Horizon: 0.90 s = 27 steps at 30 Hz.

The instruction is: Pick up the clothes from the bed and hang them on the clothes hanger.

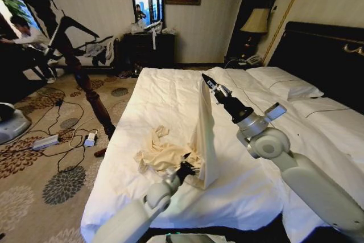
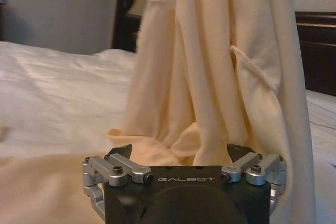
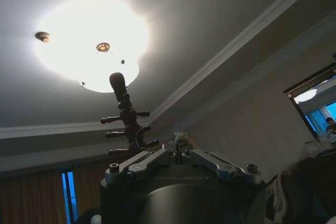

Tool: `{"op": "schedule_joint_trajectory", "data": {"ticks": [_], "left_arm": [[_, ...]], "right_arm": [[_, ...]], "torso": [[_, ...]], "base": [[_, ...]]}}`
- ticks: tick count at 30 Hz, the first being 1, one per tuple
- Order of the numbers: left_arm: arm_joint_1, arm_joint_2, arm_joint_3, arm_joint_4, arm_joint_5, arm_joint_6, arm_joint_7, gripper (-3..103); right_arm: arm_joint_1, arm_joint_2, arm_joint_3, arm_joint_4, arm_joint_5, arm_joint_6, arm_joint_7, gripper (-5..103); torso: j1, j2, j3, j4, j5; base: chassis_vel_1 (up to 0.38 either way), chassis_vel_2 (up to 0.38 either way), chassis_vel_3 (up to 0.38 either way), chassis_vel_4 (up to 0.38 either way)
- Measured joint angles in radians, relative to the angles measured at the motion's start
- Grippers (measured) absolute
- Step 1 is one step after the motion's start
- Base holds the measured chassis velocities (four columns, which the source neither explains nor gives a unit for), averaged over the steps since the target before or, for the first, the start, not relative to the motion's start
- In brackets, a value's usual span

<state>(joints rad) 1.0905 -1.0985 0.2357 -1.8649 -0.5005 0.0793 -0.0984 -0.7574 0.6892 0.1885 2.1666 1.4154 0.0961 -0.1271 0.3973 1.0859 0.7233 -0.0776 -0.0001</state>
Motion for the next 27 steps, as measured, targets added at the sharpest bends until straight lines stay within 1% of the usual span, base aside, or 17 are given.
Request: {"op": "schedule_joint_trajectory", "data": {"ticks": [2, 4, 7, 12, 14, 16, 21, 23, 25, 27], "left_arm": [[0.006, 0.002, -0.006, -0.004, 0.001, -0.001, 0.0, 100], [0.067, 0.015, -0.064, -0.028, 0.017, -0.016, 0.0, 100], [0.086, 0.014, -0.086, -0.031, 0.021, -0.023, 0.0, 100], [0.106, -0.011, -0.134, 0.001, 0.02, -0.039, -0.001, 100], [0.105, -0.016, -0.138, 0.005, 0.018, -0.04, -0.002, 100], [0.094, -0.042, -0.144, 0.029, 0.003, -0.04, -0.007, 100], [0.08, -0.075, -0.146, 0.06, -0.003, -0.04, -0.012, 100], [0.082, -0.072, -0.152, 0.059, -0.006, -0.042, -0.011, 100], [0.095, -0.05, -0.171, 0.046, -0.007, -0.046, 0.0, 100], [0.099, -0.042, -0.179, 0.043, -0.006, -0.046, 0.002, 100]], "right_arm": [[0.001, 0.002, -0.001, 0.0, -0.001, 0.0, 0.0, 0], [0.01, 0.016, -0.013, -0.002, -0.006, 0.0, -0.001, 0], [0.014, 0.02, -0.016, -0.001, -0.008, 0.001, -0.002, 0], [0.007, 0.02, -0.01, 0.013, -0.008, 0.001, -0.002, 0], [0.004, 0.019, -0.007, 0.015, -0.008, 0.001, -0.002, 0], [-0.008, 0.016, 0.005, 0.024, -0.008, 0.001, -0.002, 0], [-0.019, 0.015, 0.012, 0.035, -0.008, 0.002, -0.003, 0], [-0.024, 0.014, 0.016, 0.038, -0.009, 0.002, -0.004, 0], [-0.03, 0.012, 0.025, 0.038, -0.01, 0.003, -0.005, 0], [-0.031, 0.012, 0.027, 0.038, -0.01, 0.003, -0.005, 0]], "torso": [[0.0, 0.0, 0.0, 0.0, 0.0], [0.0, 0.0, 0.0, -0.0001, -0.0001], [0.0, 0.0, 0.0, -0.0001, -0.0001], [0.0, 0.0, 0.0, -0.0003, 0.0], [0.0, 0.0, 0.0, -0.0003, 0.0], [0.0, 0.0, 0.0, -0.0003, 0.0001], [0.0, 0.0, 0.0, -0.0003, 0.0], [0.0, 0.0, 0.0, -0.0003, 0.0], [0.0, 0.0, 0.0, -0.0003, 0.0001], [0.0, 0.0, 0.0, -0.0003, 0.0001]], "base": [[0.0, 0.0, 0.0, 0.0], [0.0, 0.0, 0.0, 0.0], [0.0, 0.0, 0.0, 0.0], [0.0, 0.0, 0.0, 0.0], [0.0, 0.0, 0.0, 0.0], [0.0, 0.0, 0.0, 0.0], [0.0, 0.0, 0.0, 0.0], [0.0, 0.0, 0.0, 0.0], [0.0, 0.0, 0.0, 0.0], [0.0, 0.0, 0.0, 0.0]]}}
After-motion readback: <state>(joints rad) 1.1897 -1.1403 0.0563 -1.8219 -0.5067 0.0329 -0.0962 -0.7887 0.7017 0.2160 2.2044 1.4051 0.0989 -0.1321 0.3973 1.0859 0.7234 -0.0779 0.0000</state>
